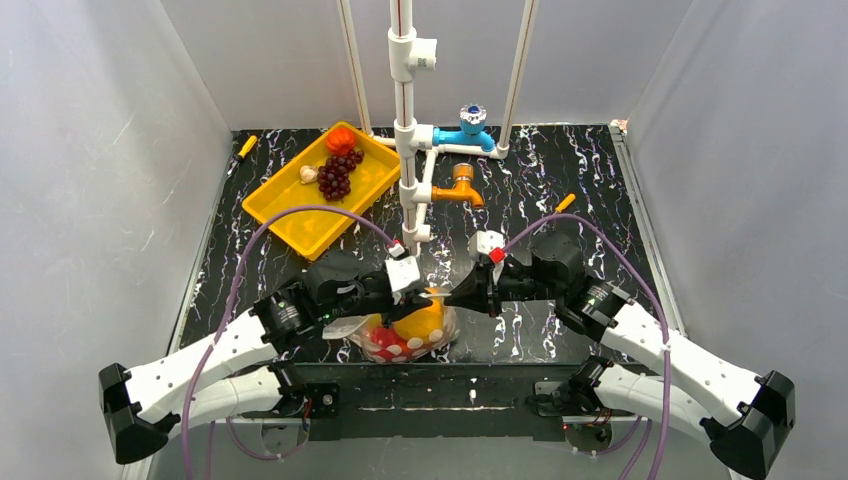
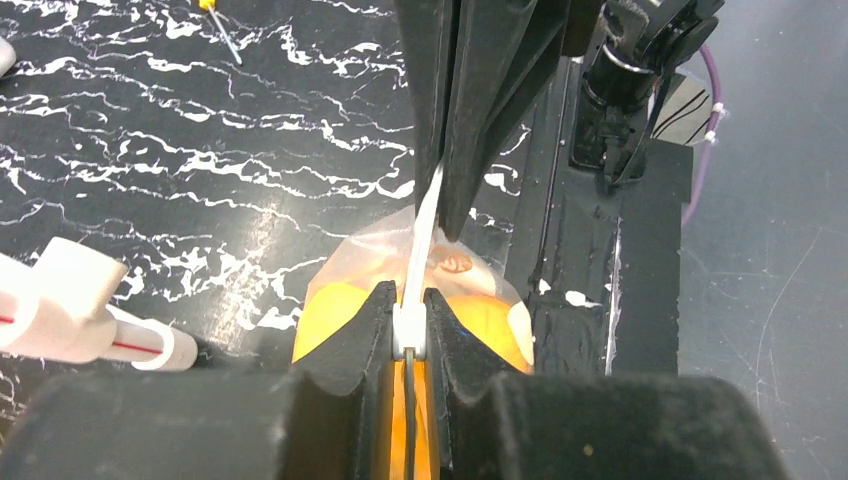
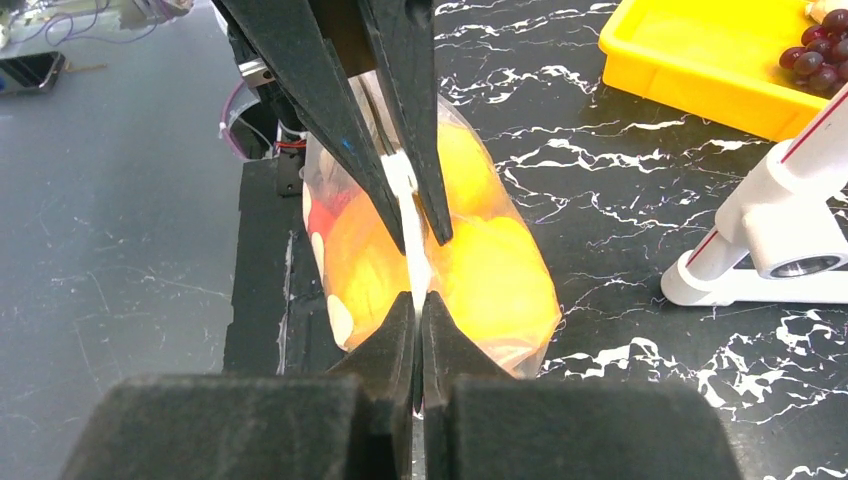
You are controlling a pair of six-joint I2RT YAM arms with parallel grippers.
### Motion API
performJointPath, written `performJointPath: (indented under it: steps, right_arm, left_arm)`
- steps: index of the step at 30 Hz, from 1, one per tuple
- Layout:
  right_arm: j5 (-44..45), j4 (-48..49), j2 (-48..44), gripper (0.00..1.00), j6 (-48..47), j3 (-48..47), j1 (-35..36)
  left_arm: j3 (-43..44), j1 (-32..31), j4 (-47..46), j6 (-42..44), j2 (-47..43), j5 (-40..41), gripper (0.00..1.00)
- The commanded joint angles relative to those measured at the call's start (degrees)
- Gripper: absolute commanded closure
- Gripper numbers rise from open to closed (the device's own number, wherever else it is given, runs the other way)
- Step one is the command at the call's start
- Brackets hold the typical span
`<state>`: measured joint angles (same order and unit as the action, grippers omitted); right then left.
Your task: Place the food in the zip-top bag and seal the zipper
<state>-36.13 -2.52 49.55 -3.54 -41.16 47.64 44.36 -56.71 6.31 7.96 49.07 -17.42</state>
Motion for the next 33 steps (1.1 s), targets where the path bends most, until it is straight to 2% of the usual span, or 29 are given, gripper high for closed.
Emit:
performJointPath:
  steps: [1, 5, 6, 8, 10, 12, 15, 21, 28, 30, 32, 33]
  right_arm:
    - [1.6, 5.8, -2.9, 0.99, 4.3, 2.3, -1.3]
    - [-1.3, 3.7, -1.2, 0.99, 3.8, 0.9, -1.4]
    - [-2.5, 3.2, -0.7, 0.99, 3.2, 0.4, -1.3]
    - [-3.9, 1.9, -0.1, 0.99, 0.9, -0.6, -1.1]
    - [-5.1, -0.8, 0.2, 0.99, -1.3, -1.5, -1.1]
    - [-5.9, -4.7, 0.8, 0.99, -3.7, -3.1, -1.1]
    - [-6.7, -9.1, 1.7, 0.99, -6.4, -5.3, -1.1]
    - [-7.0, -10.4, 2.0, 0.99, -6.8, -6.2, -1.1]
    - [-7.2, -10.7, 1.9, 0.99, -6.0, -7.5, -1.1]
    - [-7.1, -11.4, 2.1, 0.99, -6.0, -8.1, -1.1]
    - [-6.3, -12.9, 2.4, 0.98, -6.4, -8.8, -1.1]
    - [-5.5, -14.1, 2.5, 0.94, -6.8, -9.3, -1.1]
  left_arm:
    - [-2.1, 0.7, 4.3, 1.1, -4.5, 4.9, 1.0]
    - [-2.3, 0.7, 4.2, 0.6, -5.3, 3.9, 0.99]
    - [-1.7, 0.7, 4.3, 0.4, -4.8, 3.1, 0.9]
    - [-0.2, 0.7, 5.2, -0.4, -3.9, 2.2, 0.6]
    - [1.4, 0.7, 7.1, -0.4, -4.1, 1.6, 0.37]
    - [2.8, 0.7, 10.1, 1.0, -5.6, 1.9, 0.26]
    - [3.9, 0.8, 15.3, 3.3, -8.6, 2.7, 0.22]
    - [3.3, 0.8, 20.4, 4.5, -10.3, -0.7, 0.24]
    - [2.7, 0.8, 18.4, 4.7, -8.6, -1.3, 0.33]
    - [3.3, 0.8, 17.9, 4.9, -6.9, -1.5, 0.41]
    - [4.0, 0.8, 18.2, 5.2, -5.4, -1.9, 0.56]
    - [4.3, 0.8, 18.3, 5.2, -4.8, -2.0, 0.66]
